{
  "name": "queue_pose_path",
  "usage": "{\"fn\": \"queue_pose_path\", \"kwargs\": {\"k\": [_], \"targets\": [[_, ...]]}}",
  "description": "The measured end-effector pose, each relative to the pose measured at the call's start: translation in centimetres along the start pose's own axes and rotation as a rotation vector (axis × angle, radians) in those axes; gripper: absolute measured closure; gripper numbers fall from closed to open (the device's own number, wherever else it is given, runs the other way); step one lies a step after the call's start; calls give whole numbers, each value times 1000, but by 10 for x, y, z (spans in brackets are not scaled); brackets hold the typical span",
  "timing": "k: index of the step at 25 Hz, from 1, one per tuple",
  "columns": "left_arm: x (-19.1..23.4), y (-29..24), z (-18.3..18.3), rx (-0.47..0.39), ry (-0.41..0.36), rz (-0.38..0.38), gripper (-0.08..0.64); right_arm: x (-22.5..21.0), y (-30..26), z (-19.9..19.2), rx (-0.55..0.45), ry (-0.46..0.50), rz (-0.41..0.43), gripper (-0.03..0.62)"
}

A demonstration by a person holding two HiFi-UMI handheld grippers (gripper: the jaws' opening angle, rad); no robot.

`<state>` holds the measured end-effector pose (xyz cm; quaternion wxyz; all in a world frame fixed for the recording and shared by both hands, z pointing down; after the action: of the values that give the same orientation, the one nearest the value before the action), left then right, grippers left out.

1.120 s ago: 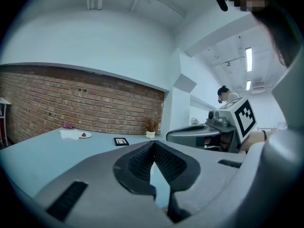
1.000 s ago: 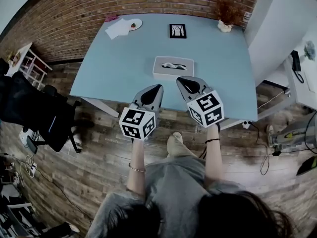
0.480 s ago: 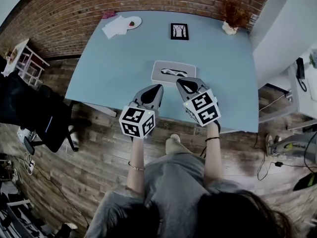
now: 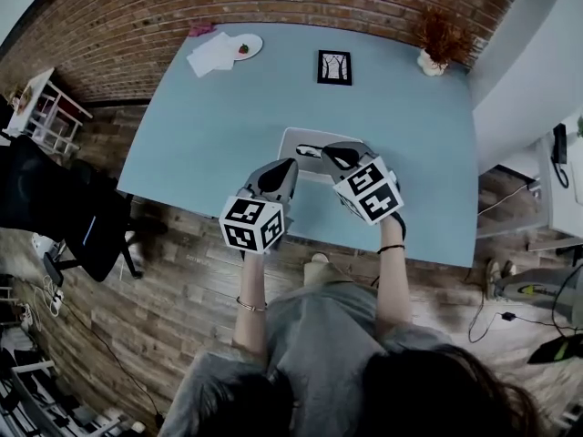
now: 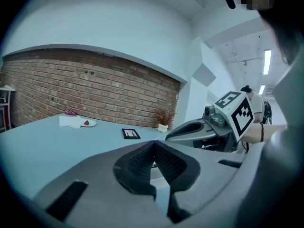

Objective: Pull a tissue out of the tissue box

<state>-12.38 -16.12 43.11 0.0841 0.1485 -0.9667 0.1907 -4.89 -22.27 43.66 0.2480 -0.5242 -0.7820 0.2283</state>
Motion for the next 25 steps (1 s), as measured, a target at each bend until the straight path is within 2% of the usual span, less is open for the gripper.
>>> {"fn": "queue_pose_path", "kwargs": {"k": [10,12,25], "targets": [[15,-17,-14,42,67,20,557,-5,-31,-12,108,19,76,588],[16,-21,-16,56,72,11,557,-6,-35,-15,128,14,77,550],[31,-38,-33,141,92,-16,557,-6,-69,-34,244,-13,93,454]]}}
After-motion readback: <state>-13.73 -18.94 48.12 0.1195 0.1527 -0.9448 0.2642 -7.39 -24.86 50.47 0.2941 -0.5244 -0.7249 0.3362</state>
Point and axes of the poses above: the fingertips, and each gripper's own axes: y backward along the fingers, x to its left, z out of its top, the point moved 3 cm from there along y, backward along the fingers, and after that the axes turned 7 degrees about x, right-handed, at the moved point
